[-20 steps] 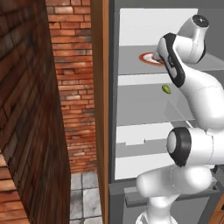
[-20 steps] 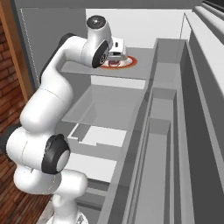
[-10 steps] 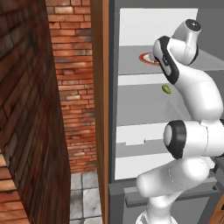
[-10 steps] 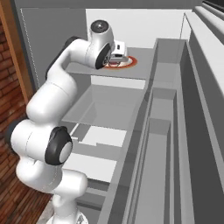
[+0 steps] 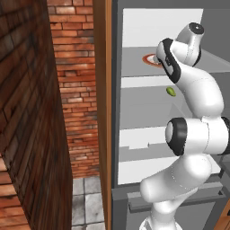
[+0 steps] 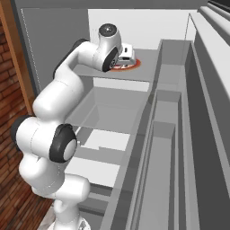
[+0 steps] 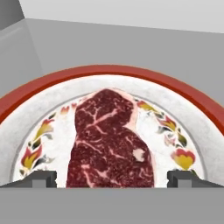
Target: Retrieve the steak from the fridge and place it on the saucepan with marinade on the stove.
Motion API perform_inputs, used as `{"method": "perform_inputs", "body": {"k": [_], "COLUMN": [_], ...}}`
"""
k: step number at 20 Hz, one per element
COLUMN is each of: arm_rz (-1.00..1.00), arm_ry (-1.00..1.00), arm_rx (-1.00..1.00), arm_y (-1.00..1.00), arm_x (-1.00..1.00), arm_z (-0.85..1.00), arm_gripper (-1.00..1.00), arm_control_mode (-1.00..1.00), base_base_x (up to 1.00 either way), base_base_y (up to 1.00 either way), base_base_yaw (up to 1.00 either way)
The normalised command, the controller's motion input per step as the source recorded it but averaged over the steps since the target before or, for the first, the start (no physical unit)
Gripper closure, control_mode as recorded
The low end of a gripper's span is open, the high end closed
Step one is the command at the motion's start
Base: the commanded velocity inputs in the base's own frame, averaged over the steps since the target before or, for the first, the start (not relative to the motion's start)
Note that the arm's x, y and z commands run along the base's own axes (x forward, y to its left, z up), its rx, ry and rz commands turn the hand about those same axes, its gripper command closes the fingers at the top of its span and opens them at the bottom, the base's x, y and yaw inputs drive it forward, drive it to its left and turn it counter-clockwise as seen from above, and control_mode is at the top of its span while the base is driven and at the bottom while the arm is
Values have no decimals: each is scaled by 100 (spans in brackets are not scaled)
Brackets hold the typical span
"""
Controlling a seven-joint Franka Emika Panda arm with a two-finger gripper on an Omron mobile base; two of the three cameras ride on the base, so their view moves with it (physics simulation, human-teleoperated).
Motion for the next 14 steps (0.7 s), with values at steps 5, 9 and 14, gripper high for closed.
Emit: {"method": "perform_inputs", "body": {"k": [5,9,14], "arm_rz": [0,0,0], "arm_ry": [0,0,0], "arm_rx": [0,0,0], "arm_y": [-15,-8,-2], "arm_x": [13,11,5], "arm_z": [-14,-14,-20], "arm_gripper": [-100,-100,-100], "arm_control_mode": [-100,-100,-100], "base_base_x": [0,0,0], "base_base_y": [0,0,0], "base_base_yaw": [0,0,0]}}
